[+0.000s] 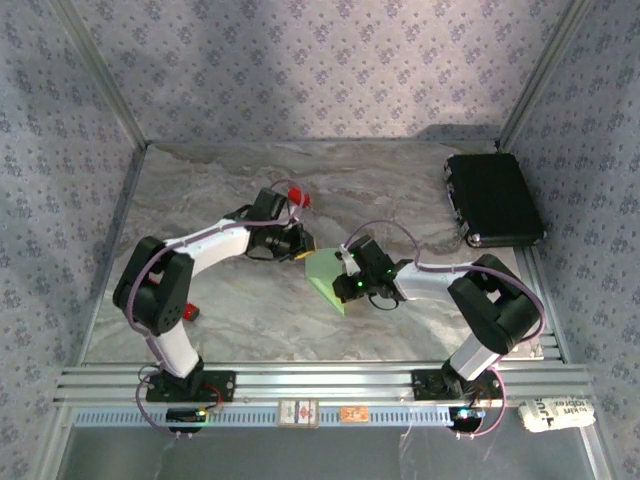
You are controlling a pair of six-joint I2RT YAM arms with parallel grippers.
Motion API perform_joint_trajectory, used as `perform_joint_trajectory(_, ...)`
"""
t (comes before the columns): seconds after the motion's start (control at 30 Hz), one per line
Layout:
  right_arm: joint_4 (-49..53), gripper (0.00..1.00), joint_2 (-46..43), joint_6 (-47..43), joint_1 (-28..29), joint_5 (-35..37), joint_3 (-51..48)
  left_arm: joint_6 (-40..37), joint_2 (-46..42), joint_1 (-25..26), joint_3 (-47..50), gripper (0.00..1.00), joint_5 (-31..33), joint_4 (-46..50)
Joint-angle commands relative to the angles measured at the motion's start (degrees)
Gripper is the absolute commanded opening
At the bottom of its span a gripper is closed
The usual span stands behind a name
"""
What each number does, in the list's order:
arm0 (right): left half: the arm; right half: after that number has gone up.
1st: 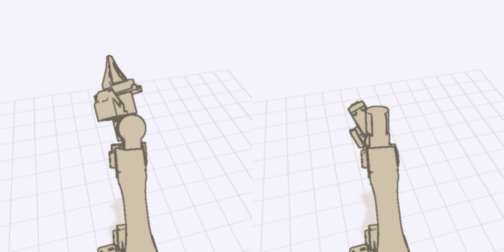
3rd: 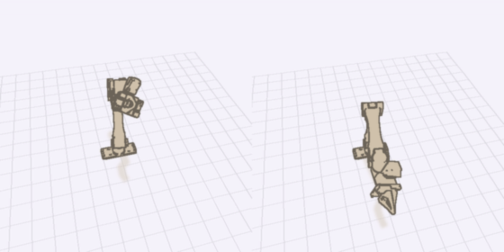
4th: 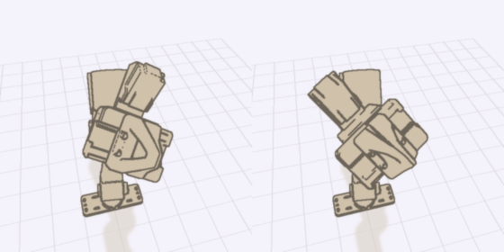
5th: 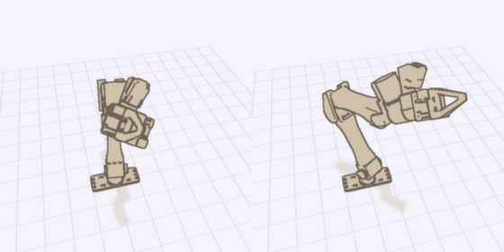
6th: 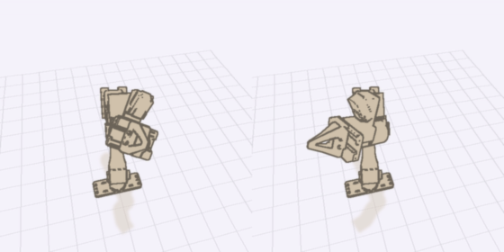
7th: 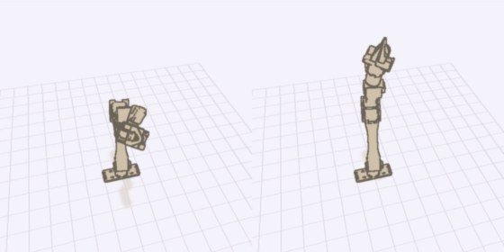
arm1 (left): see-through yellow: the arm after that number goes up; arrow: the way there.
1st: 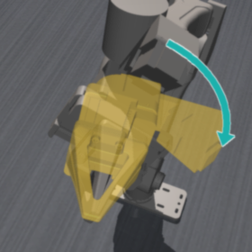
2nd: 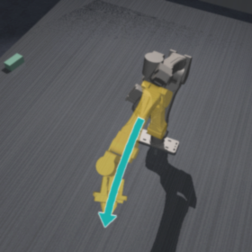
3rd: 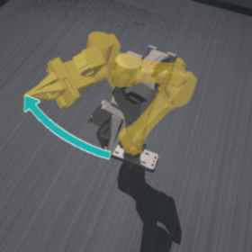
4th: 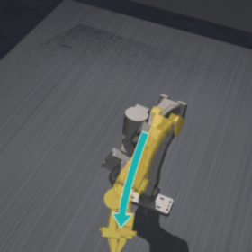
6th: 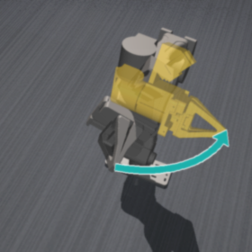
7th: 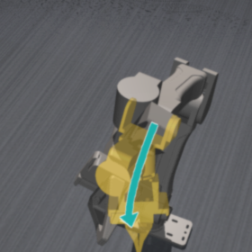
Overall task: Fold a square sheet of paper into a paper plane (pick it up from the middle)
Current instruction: Third fold the triangle at the center of the table.
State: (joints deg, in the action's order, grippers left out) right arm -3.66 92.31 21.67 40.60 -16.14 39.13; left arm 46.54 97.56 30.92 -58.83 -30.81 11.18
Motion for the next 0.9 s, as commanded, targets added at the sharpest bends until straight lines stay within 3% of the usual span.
perform_joint_trajectory(0.0,1.4,0.03,1.2,0.9,-0.6,2.0,-0.9,9.0,-3.8,0.8,6.5,0.09,-3.4,-12.7)
perform_joint_trajectory(0.1,1.7,0.03,1.2,0.8,-0.7,1.8,-0.7,14.2,-4.6,2.4,11.8,0.00,-4.4,-20.3)
perform_joint_trajectory(0.37,2.1,0.03,1.1,0.7,-0.7,2.0,-0.6,21.2,-3.0,6.3,20.5,0.00,-2.8,-32.5)
perform_joint_trajectory(0.87,2.5,0.03,1.4,0.5,-0.7,1.8,-0.6,20.7,0.9,6.5,21.0,0.00,-3.3,-33.9)
